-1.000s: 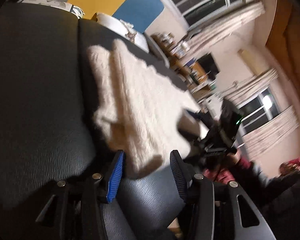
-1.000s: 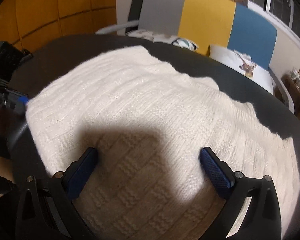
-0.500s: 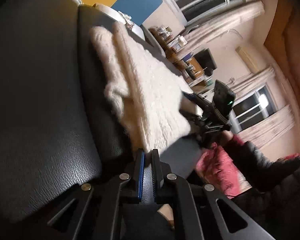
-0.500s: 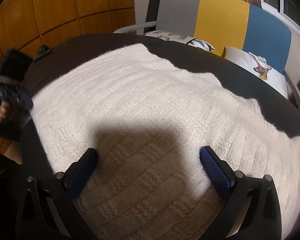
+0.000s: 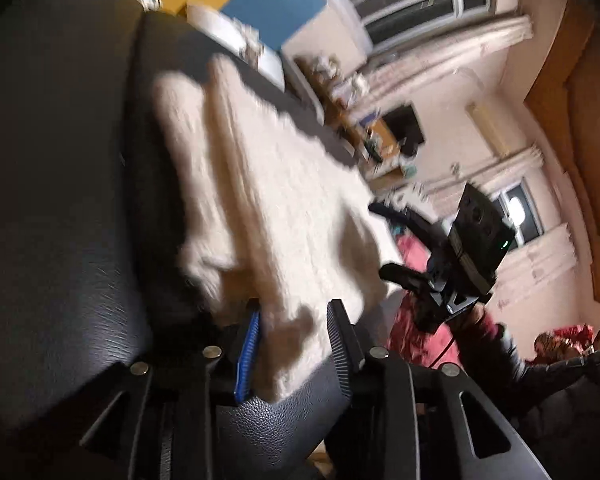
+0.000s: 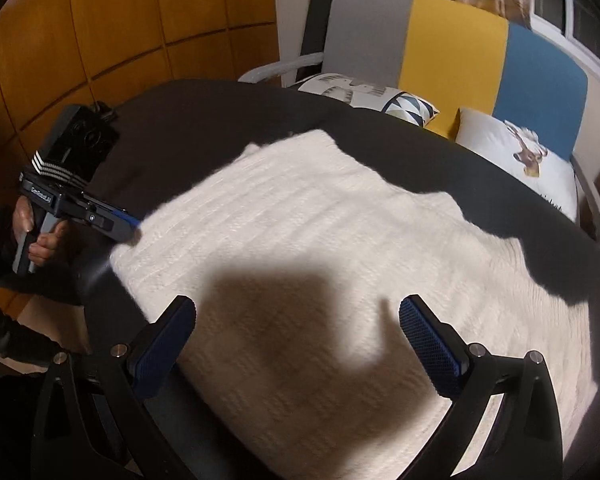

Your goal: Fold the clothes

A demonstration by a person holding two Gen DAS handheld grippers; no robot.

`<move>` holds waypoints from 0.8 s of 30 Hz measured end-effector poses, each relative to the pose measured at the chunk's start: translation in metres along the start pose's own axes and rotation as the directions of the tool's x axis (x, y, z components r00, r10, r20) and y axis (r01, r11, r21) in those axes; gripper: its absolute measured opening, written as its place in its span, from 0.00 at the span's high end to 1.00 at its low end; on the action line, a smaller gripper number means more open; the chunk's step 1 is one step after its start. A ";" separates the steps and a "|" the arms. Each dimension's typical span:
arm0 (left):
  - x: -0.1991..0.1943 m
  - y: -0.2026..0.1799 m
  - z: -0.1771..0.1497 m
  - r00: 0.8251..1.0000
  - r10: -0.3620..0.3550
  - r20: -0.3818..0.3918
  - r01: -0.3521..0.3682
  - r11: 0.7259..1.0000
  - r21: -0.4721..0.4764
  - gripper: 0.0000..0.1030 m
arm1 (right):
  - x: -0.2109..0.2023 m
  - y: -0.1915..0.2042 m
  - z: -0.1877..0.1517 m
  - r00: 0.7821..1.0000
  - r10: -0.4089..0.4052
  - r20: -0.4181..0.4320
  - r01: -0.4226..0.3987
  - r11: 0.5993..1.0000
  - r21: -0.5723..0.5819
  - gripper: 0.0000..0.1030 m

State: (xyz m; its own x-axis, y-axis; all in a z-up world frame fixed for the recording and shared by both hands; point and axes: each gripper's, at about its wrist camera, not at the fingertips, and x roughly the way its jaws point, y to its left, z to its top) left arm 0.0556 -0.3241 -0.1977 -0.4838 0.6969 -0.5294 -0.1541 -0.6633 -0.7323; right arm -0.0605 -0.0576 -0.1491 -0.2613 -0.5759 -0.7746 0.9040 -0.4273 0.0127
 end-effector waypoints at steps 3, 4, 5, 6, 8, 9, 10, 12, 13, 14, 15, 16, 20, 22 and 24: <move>0.005 -0.007 -0.005 0.999 0.044 -0.026 -0.042 0.998 0.053 0.94 | 0.022 0.004 -0.012 0.990 -0.082 -0.117 0.079 0.996 -0.032 0.00; 0.003 -0.007 -0.007 0.999 0.043 -0.025 -0.042 0.998 0.044 0.94 | 0.025 0.003 -0.021 0.988 -0.089 -0.124 0.084 0.995 -0.048 0.00; 0.002 -0.007 -0.008 0.999 0.042 -0.024 -0.041 0.999 0.035 0.94 | 0.027 0.002 -0.028 0.989 -0.090 -0.121 0.084 0.995 -0.056 0.00; 0.000 -0.006 -0.009 0.999 0.041 -0.023 -0.040 0.999 0.026 0.94 | 0.024 -0.001 -0.034 0.993 -0.077 -0.094 0.073 0.996 -0.046 0.00; -0.003 -0.006 -0.011 0.999 0.039 -0.021 -0.038 0.999 0.008 0.92 | 0.019 -0.006 -0.043 0.997 -0.055 -0.047 0.054 0.998 -0.029 0.00; -0.006 -0.008 -0.011 0.999 0.041 -0.015 -0.041 0.999 0.005 0.89 | 0.019 -0.006 -0.043 0.998 -0.051 -0.043 0.050 0.998 -0.026 0.00; -0.012 -0.013 -0.010 0.999 0.050 0.005 -0.050 0.999 0.011 0.82 | 0.018 -0.007 -0.042 0.998 -0.047 -0.039 0.046 0.999 -0.023 0.00; -0.030 -0.018 -0.010 0.996 0.038 0.081 -0.037 0.999 -0.015 0.80 | 0.014 -0.006 -0.038 0.998 -0.045 -0.044 0.045 0.999 -0.011 0.00; -0.036 -0.020 -0.011 0.993 0.014 0.114 -0.012 1.000 -0.025 0.79 | 0.010 -0.006 -0.036 0.998 -0.043 -0.044 0.043 0.999 0.000 0.00; -0.038 -0.025 -0.012 0.990 -0.008 0.140 0.011 1.000 -0.019 0.78 | 0.004 -0.006 -0.036 0.998 -0.041 -0.041 0.042 0.999 0.010 0.00; -0.038 -0.033 -0.012 0.988 -0.030 0.155 0.031 1.000 0.000 0.76 | -0.002 -0.006 -0.036 0.998 -0.040 -0.038 0.040 0.999 0.020 0.00; -0.034 -0.042 -0.011 0.987 -0.047 0.156 0.044 0.999 0.024 0.76 | -0.008 -0.006 -0.036 0.999 -0.038 -0.035 0.039 0.999 0.029 0.00; 0.025 -0.076 0.005 0.998 -0.024 0.052 0.019 0.995 0.100 0.76 | -0.026 -0.009 -0.042 0.995 -0.079 -0.054 0.083 0.994 0.067 0.00; 0.055 -0.084 0.008 0.999 0.043 -0.007 -0.042 0.991 0.126 0.76 | -0.029 -0.015 -0.051 0.989 -0.127 -0.082 0.134 0.987 0.087 0.00; 0.081 -0.086 0.001 0.991 0.123 -0.058 -0.113 0.981 0.158 0.78 | -0.030 -0.020 -0.061 0.981 -0.160 -0.110 0.170 0.980 0.098 0.00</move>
State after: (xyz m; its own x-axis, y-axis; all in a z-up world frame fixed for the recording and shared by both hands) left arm 0.0283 -0.2104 -0.1768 -0.4482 0.6247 -0.6395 -0.2331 -0.7722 -0.5910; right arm -0.0501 0.0113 -0.1648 -0.3633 -0.4201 -0.8316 0.8087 -0.5854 -0.0575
